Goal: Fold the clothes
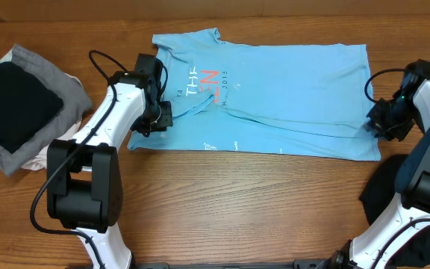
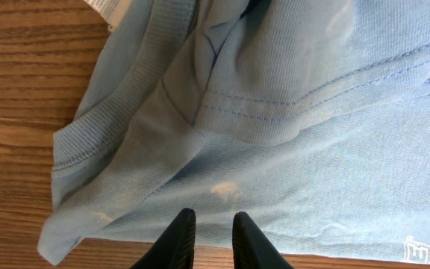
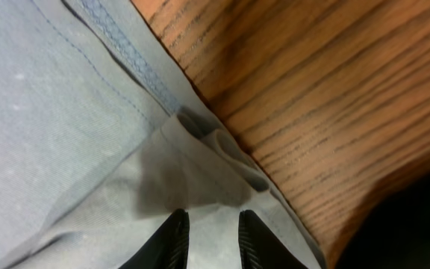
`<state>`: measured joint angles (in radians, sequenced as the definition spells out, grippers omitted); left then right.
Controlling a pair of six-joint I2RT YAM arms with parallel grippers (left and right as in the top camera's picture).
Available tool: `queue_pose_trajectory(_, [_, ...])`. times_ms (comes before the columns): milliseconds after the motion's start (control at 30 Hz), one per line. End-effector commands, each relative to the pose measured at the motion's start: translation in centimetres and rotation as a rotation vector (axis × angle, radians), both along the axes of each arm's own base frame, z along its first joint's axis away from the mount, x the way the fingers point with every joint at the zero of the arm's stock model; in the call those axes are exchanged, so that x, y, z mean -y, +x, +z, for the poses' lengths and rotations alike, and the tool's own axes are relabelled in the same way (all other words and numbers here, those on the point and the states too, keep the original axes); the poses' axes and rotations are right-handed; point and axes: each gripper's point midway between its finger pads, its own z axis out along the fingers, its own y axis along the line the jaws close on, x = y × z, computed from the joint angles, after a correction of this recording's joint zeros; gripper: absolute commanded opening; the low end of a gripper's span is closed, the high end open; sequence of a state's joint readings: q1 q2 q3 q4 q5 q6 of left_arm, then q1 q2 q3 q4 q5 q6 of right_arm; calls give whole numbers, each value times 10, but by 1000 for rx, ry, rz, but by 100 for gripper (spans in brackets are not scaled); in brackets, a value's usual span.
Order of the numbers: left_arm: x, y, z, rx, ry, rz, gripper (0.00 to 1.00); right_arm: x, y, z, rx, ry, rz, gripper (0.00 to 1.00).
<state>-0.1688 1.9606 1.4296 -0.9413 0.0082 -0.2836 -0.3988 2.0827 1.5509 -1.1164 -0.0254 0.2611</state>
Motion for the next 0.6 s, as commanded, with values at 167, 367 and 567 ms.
queue_pose_trajectory(167, [3,1,-4,-7,-5,-23,21,-1,-7,-15,-11,-2,-9,26])
queue_pose_trajectory(367, [3,0,-4,-8,-5,-23,21,0,-5,-15,-1,-6,-9,19])
queue_pose_trajectory(567, [3,1,-4,-7,-5,-23,21,1,-4,-15,4,-8,-9,4])
